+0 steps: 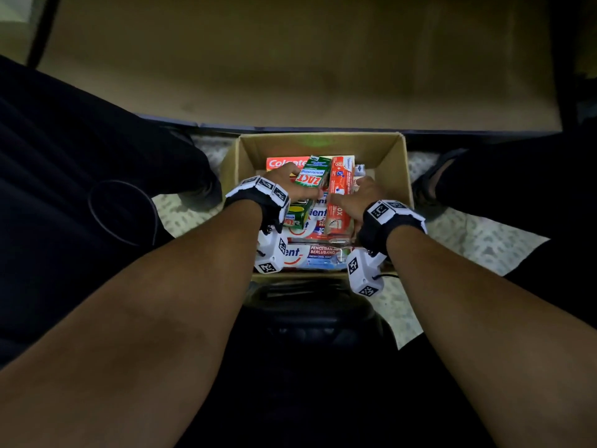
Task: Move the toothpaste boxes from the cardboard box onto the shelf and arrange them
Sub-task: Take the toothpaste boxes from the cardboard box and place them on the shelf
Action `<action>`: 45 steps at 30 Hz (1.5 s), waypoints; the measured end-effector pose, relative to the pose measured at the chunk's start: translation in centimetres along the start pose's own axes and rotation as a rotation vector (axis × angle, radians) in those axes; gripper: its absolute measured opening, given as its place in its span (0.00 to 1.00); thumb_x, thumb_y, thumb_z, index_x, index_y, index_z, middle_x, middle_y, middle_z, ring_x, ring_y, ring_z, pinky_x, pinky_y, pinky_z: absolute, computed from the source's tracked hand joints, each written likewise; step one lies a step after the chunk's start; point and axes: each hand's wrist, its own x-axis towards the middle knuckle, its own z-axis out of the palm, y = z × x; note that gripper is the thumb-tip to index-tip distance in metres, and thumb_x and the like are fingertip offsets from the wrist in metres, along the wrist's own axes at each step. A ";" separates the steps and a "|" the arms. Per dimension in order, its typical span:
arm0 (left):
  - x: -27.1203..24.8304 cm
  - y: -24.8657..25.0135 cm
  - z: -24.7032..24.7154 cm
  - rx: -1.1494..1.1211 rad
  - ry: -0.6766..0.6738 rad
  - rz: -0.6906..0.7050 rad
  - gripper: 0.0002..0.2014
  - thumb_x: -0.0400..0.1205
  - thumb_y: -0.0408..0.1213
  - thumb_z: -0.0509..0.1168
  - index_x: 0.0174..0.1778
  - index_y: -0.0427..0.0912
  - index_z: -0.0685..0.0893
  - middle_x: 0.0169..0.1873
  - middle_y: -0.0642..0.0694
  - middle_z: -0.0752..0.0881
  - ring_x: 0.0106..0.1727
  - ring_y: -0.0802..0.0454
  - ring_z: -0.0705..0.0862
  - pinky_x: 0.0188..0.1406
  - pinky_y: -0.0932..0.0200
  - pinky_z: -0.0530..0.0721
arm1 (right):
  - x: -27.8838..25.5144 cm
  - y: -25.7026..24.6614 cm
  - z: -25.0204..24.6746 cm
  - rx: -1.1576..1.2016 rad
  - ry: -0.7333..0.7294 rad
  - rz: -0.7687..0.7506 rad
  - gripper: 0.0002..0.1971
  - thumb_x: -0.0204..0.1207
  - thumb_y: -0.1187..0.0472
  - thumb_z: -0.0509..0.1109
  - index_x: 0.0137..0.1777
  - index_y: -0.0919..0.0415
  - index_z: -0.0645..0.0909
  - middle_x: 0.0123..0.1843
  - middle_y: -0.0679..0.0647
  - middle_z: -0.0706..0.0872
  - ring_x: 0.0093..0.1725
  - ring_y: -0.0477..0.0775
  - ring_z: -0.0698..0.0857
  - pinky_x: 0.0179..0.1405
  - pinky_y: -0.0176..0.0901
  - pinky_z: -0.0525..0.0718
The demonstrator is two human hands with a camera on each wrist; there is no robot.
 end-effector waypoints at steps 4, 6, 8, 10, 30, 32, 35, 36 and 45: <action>-0.5 0.2 0.1 -0.012 0.053 0.027 0.32 0.72 0.61 0.74 0.68 0.51 0.78 0.56 0.52 0.85 0.48 0.54 0.80 0.44 0.65 0.73 | -0.9 -0.5 -0.5 0.107 -0.042 0.004 0.14 0.67 0.52 0.82 0.45 0.45 0.79 0.49 0.49 0.90 0.49 0.56 0.91 0.56 0.55 0.89; -1.0 0.3 0.0 -0.052 0.071 0.032 0.29 0.74 0.59 0.74 0.69 0.50 0.79 0.52 0.52 0.84 0.48 0.54 0.80 0.47 0.65 0.73 | -1.3 -0.6 -1.0 0.155 -0.078 0.016 0.14 0.71 0.58 0.81 0.40 0.44 0.76 0.41 0.46 0.88 0.48 0.55 0.91 0.57 0.55 0.88; -1.4 0.2 -0.2 -0.105 0.095 0.033 0.26 0.76 0.57 0.73 0.67 0.51 0.81 0.50 0.52 0.85 0.47 0.54 0.81 0.49 0.65 0.74 | -1.5 -0.7 -1.3 0.222 -0.106 0.035 0.13 0.72 0.62 0.81 0.45 0.47 0.80 0.45 0.49 0.90 0.47 0.55 0.91 0.58 0.56 0.88; -1.9 0.2 -0.5 -0.147 0.102 0.032 0.19 0.75 0.57 0.73 0.59 0.55 0.83 0.45 0.53 0.87 0.44 0.55 0.84 0.47 0.66 0.76 | -1.6 -0.4 -1.3 0.290 -0.122 0.044 0.18 0.70 0.64 0.82 0.58 0.51 0.84 0.52 0.54 0.92 0.48 0.57 0.92 0.58 0.60 0.88; -13.3 7.2 -6.3 -0.365 0.384 0.400 0.28 0.77 0.59 0.69 0.70 0.46 0.81 0.46 0.51 0.88 0.40 0.62 0.85 0.30 0.69 0.77 | -13.2 -6.1 -9.8 0.534 -0.006 -0.326 0.29 0.71 0.64 0.82 0.72 0.53 0.80 0.58 0.56 0.91 0.40 0.47 0.90 0.26 0.37 0.85; -14.3 8.2 -7.8 -0.385 0.405 0.442 0.30 0.77 0.59 0.69 0.71 0.45 0.79 0.49 0.51 0.87 0.43 0.61 0.87 0.34 0.66 0.82 | -15.1 -7.3 -11.1 0.545 0.009 -0.385 0.31 0.70 0.63 0.82 0.73 0.51 0.79 0.56 0.55 0.92 0.42 0.49 0.91 0.30 0.40 0.85; -16.1 9.8 -10.4 -0.416 0.429 0.518 0.29 0.76 0.59 0.70 0.69 0.47 0.81 0.49 0.52 0.89 0.46 0.57 0.89 0.45 0.56 0.89 | -17.4 -9.2 -13.0 0.559 0.037 -0.474 0.31 0.70 0.62 0.83 0.73 0.49 0.79 0.51 0.52 0.93 0.45 0.52 0.93 0.38 0.44 0.88; -16.7 10.3 -11.3 -0.445 0.442 0.545 0.26 0.77 0.57 0.70 0.67 0.47 0.83 0.49 0.51 0.90 0.47 0.55 0.90 0.50 0.52 0.89 | -18.2 -9.9 -13.8 0.559 0.053 -0.507 0.30 0.71 0.62 0.82 0.73 0.49 0.80 0.51 0.51 0.93 0.45 0.52 0.93 0.39 0.45 0.88; -21.4 15.8 -19.1 -0.585 0.574 0.783 0.19 0.80 0.51 0.71 0.65 0.49 0.83 0.53 0.44 0.88 0.45 0.52 0.89 0.31 0.55 0.88 | -24.9 -16.4 -20.4 0.454 0.193 -0.803 0.29 0.73 0.58 0.81 0.73 0.46 0.78 0.50 0.49 0.90 0.45 0.48 0.91 0.38 0.45 0.90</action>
